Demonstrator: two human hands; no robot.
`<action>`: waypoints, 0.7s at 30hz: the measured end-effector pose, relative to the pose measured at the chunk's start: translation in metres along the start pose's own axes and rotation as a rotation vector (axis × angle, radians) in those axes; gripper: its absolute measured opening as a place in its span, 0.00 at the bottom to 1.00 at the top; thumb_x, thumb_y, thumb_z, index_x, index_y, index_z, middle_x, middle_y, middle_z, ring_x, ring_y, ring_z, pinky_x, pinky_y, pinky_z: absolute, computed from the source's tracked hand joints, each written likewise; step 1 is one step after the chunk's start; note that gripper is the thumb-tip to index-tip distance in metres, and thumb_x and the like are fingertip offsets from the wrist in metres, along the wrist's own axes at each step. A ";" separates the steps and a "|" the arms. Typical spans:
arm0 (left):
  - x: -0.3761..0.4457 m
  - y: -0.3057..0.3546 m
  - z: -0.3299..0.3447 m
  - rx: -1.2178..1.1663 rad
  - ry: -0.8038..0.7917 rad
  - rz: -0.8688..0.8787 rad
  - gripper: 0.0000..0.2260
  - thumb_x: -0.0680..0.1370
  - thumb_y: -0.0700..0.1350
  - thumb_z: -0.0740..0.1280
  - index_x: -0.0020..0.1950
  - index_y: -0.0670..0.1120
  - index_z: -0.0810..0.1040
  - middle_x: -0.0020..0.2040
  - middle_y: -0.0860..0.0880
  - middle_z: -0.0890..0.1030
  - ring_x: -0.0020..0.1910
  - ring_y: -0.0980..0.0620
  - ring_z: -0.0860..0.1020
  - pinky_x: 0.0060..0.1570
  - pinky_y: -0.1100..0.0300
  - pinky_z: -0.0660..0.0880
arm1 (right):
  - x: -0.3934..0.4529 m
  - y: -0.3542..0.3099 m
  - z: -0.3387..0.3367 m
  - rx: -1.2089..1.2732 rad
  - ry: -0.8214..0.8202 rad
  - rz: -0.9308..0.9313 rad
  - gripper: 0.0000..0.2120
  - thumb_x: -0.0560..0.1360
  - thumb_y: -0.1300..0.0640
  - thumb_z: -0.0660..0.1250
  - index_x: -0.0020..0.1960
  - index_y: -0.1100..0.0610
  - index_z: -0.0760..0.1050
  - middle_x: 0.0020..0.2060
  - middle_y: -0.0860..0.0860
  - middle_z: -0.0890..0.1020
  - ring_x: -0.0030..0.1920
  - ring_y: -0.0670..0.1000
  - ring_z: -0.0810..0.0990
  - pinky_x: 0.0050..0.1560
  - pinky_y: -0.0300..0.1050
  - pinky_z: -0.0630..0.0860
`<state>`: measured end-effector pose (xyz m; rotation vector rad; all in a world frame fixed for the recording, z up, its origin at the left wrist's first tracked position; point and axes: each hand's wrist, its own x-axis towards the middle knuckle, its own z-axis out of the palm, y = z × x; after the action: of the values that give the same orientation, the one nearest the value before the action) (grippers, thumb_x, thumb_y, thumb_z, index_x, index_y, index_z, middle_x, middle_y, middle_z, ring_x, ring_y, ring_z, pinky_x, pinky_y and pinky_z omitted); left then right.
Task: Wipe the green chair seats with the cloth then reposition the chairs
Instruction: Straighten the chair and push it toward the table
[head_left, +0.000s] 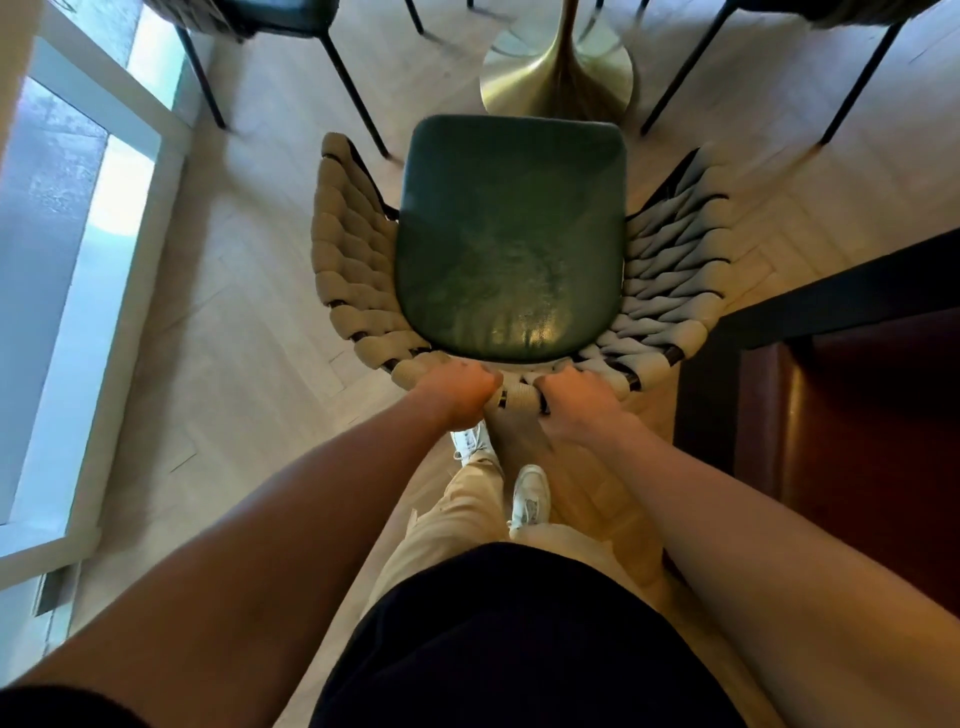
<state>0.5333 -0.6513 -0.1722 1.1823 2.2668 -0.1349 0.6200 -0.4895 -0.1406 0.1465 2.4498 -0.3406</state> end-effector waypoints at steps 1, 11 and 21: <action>0.006 -0.007 -0.006 0.004 -0.003 0.012 0.10 0.82 0.46 0.64 0.62 0.49 0.76 0.54 0.48 0.80 0.45 0.53 0.71 0.44 0.57 0.68 | 0.007 -0.001 -0.006 0.005 0.002 0.007 0.13 0.74 0.52 0.70 0.58 0.51 0.79 0.47 0.51 0.81 0.49 0.54 0.81 0.53 0.52 0.80; 0.053 -0.073 -0.057 -0.047 -0.081 0.062 0.14 0.80 0.44 0.68 0.66 0.51 0.76 0.55 0.48 0.81 0.45 0.51 0.78 0.49 0.56 0.81 | 0.063 -0.013 -0.053 0.085 0.083 0.081 0.15 0.75 0.54 0.71 0.60 0.52 0.79 0.48 0.52 0.83 0.48 0.55 0.81 0.51 0.50 0.77; 0.105 -0.079 -0.085 -0.060 -0.054 0.039 0.12 0.80 0.42 0.68 0.62 0.50 0.77 0.52 0.48 0.81 0.46 0.51 0.79 0.50 0.54 0.81 | 0.101 0.018 -0.083 0.132 0.086 0.144 0.14 0.75 0.55 0.71 0.61 0.50 0.78 0.47 0.51 0.82 0.48 0.52 0.80 0.55 0.50 0.79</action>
<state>0.3871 -0.5948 -0.1703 1.1774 2.1841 -0.0827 0.4954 -0.4472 -0.1446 0.3999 2.4836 -0.4400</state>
